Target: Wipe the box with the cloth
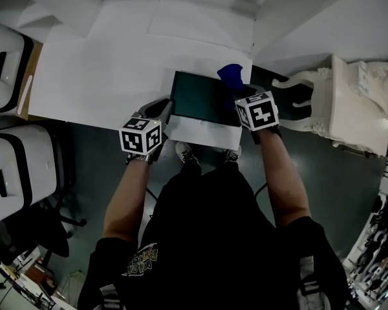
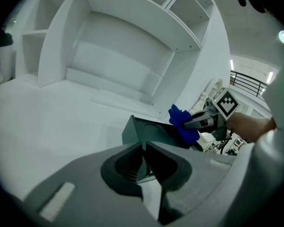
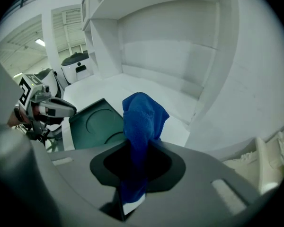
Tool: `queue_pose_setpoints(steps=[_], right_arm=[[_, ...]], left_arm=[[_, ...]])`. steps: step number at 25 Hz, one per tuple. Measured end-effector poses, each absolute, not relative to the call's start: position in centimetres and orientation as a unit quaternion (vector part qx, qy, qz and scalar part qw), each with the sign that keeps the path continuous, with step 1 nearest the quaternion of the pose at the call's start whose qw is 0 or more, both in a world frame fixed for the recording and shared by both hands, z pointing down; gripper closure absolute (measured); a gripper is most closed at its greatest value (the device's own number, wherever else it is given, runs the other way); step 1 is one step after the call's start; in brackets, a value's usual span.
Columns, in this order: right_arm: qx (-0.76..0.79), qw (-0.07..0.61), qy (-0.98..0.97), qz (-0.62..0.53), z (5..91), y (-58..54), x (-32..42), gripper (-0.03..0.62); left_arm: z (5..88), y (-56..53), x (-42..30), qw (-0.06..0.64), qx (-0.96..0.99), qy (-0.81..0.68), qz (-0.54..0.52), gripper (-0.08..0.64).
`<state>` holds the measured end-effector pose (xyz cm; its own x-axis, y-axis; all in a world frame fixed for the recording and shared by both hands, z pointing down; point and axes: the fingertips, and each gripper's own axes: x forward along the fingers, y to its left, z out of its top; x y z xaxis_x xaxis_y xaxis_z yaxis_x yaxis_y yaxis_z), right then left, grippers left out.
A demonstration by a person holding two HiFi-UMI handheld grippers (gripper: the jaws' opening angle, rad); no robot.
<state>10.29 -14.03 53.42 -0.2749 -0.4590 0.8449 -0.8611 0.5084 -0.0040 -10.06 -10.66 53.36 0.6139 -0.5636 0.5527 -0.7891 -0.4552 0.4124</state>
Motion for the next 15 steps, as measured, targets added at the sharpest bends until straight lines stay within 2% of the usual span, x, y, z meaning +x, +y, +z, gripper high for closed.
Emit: queue_pose_setpoints(steps=[7,15], right_arm=[[0.374,0.361,-0.809,0.273,51.4,-12.6,3.1,0.500],[0.297,0.362,-0.838,0.279,51.8,-10.2,-4.8,0.500]], left_arm=[[53.3,-10.6,-10.1,0.336,0.837,-0.399,0.165,0.528],[53.3,-10.9,-10.1,0.341,0.837,-0.396,0.161,0.528]])
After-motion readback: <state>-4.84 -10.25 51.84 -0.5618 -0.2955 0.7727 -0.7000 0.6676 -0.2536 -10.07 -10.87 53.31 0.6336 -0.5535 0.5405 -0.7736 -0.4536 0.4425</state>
